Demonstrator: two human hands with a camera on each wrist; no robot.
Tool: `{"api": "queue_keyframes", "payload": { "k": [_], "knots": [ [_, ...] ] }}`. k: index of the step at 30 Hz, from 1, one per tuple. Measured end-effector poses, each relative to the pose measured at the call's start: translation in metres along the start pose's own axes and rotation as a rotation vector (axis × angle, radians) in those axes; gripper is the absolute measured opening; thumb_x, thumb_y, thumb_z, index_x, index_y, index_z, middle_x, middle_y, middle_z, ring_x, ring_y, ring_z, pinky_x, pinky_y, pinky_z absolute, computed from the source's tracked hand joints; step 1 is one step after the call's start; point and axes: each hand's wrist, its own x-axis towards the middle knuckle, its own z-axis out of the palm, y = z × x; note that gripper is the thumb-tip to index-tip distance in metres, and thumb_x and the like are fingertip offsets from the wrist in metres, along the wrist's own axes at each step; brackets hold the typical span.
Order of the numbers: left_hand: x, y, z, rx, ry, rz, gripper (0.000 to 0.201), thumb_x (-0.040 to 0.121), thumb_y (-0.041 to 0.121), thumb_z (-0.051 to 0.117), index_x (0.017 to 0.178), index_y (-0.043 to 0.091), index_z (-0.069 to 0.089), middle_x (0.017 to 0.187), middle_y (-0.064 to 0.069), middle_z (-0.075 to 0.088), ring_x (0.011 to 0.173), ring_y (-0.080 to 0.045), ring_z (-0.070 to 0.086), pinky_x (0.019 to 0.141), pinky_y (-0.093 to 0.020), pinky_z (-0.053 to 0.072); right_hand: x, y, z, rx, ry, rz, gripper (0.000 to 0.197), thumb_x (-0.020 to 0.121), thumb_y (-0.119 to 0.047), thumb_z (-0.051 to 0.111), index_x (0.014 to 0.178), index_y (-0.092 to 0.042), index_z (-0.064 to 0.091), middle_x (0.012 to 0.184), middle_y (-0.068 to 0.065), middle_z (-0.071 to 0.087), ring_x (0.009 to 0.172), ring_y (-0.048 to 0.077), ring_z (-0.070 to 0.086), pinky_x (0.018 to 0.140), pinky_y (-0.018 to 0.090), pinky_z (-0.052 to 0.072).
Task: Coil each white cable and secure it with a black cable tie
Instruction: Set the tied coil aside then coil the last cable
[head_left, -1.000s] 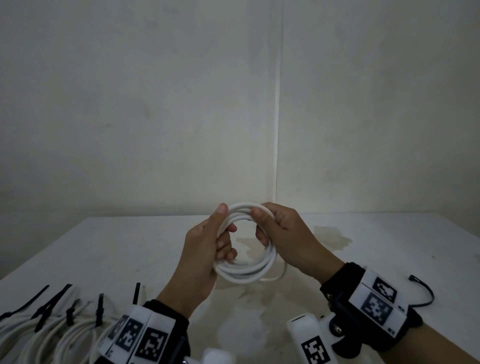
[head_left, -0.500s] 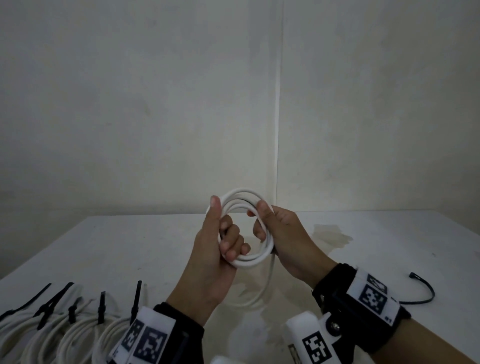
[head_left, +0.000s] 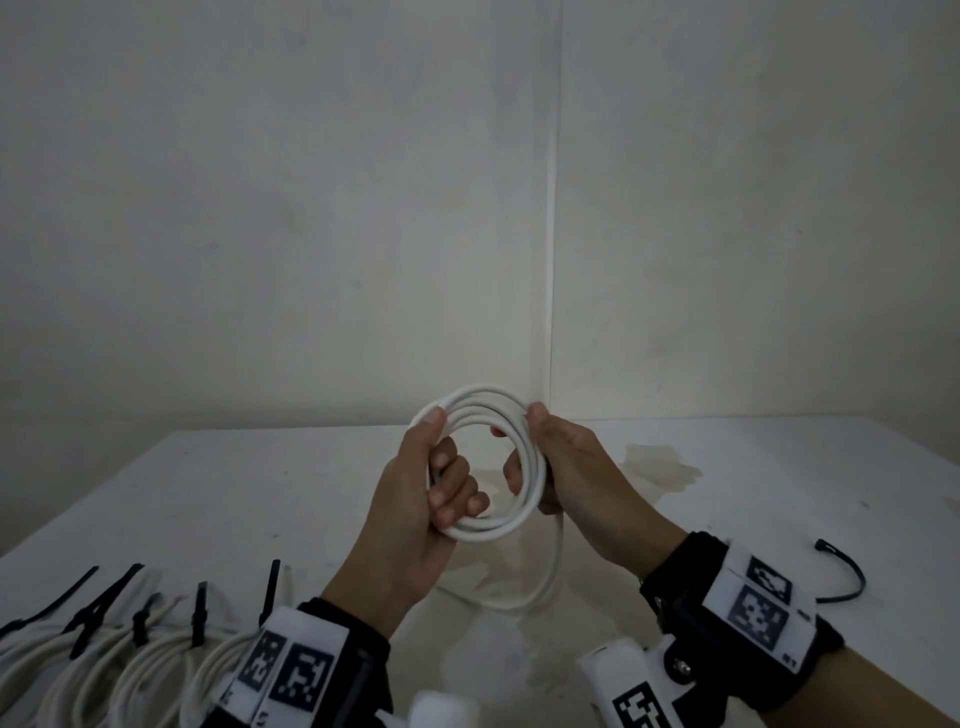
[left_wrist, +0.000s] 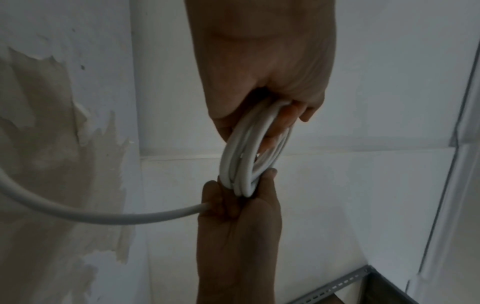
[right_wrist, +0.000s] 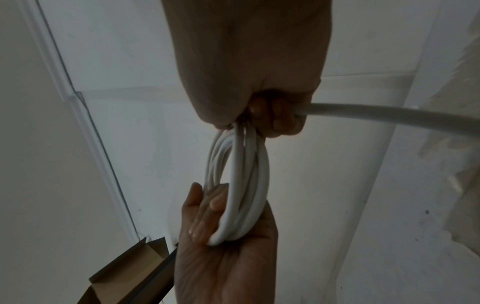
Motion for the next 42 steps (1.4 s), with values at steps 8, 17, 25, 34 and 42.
{"api": "queue_keyframes", "payload": {
  "k": [8, 17, 25, 34, 42],
  "knots": [
    [0.002, -0.001, 0.002, 0.004, 0.012, 0.014, 0.043, 0.096, 0.033, 0.038, 0.057, 0.016, 0.032, 0.031, 0.006, 0.023, 0.026, -0.006, 0.022, 0.036, -0.019, 0.036, 0.003, 0.000, -0.001, -0.055, 0.018, -0.057, 0.044, 0.099, -0.034, 0.031, 0.086, -0.005, 0.061, 0.053, -0.002, 0.056, 0.038, 0.004, 0.039, 0.043, 0.017, 0.031],
    [0.021, 0.024, -0.015, -0.273, 0.162, 0.184, 0.042, 0.095, 0.032, 0.039, 0.056, 0.019, 0.031, 0.031, 0.007, 0.024, 0.025, -0.005, 0.025, 0.037, -0.013, 0.034, 0.001, 0.022, -0.015, -0.432, -0.009, -0.126, 0.030, 0.099, -0.028, 0.034, 0.118, -0.025, 0.057, 0.058, -0.009, 0.046, 0.045, 0.000, 0.040, 0.049, 0.010, 0.031],
    [0.031, 0.053, -0.030, -0.251, 0.425, 0.487, 0.040, 0.096, 0.030, 0.039, 0.059, 0.020, 0.032, 0.032, 0.009, 0.030, 0.030, -0.007, 0.030, 0.043, -0.015, 0.037, -0.007, 0.044, -0.003, -1.162, -0.285, -0.261, 0.052, 0.101, -0.026, 0.028, 0.147, -0.028, 0.004, 0.110, 0.008, 0.051, 0.086, 0.023, 0.050, 0.076, 0.032, 0.041],
    [0.032, 0.020, -0.040, 0.404, 0.462, 0.596, 0.042, 0.094, 0.032, 0.046, 0.056, 0.015, 0.042, 0.034, 0.007, 0.045, 0.035, -0.004, 0.043, 0.043, -0.018, 0.040, -0.010, 0.028, 0.018, -1.307, -0.234, -1.041, 0.024, 0.084, -0.011, 0.043, 0.088, -0.017, 0.066, 0.069, -0.004, 0.056, 0.054, 0.013, 0.047, 0.050, 0.022, 0.030],
    [0.013, -0.008, -0.029, 0.693, 0.092, 0.256, 0.073, 0.062, 0.068, 0.012, 0.048, 0.008, 0.052, 0.033, 0.001, 0.050, 0.033, -0.007, 0.050, 0.042, -0.018, 0.044, 0.007, 0.001, 0.014, -0.911, -0.174, -0.984, 0.013, 0.078, 0.001, 0.056, 0.082, -0.010, 0.062, 0.073, 0.004, 0.061, 0.066, 0.014, 0.045, 0.058, 0.024, 0.039]
  ]
}}
